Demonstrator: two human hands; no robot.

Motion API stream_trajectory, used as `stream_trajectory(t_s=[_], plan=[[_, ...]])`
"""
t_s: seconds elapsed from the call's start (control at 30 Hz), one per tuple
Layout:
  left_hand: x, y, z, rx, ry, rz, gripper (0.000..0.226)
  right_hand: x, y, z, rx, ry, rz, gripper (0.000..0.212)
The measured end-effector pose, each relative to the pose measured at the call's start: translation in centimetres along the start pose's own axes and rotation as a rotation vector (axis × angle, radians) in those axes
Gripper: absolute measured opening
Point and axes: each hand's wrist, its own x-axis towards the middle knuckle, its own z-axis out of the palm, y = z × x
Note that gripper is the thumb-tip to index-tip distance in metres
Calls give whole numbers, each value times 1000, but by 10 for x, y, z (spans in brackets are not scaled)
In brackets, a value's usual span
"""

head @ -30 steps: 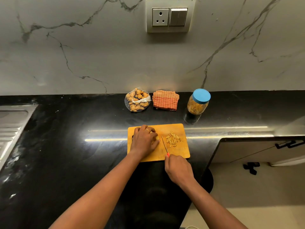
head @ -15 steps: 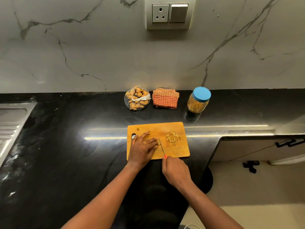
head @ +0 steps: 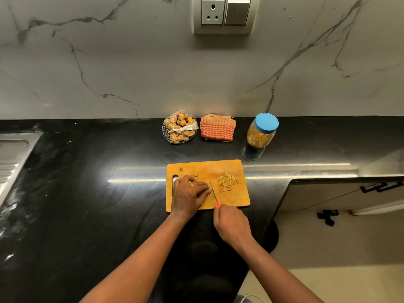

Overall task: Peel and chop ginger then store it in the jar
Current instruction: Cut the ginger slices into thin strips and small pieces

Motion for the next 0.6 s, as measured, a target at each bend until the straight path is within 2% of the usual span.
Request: stream_trajectory(t_s=[0.27, 0.43, 0.6], plan=[[-24, -15, 6, 97, -71, 205, 32, -2, 1, 3, -36, 27, -21, 47], [-23, -11, 3, 77, -90, 173, 33, -3, 0, 4, -59, 37, -21, 47], [-17, -4, -1, 20, -28, 93, 27, -3, -3, 5, -46, 40, -17, 48]])
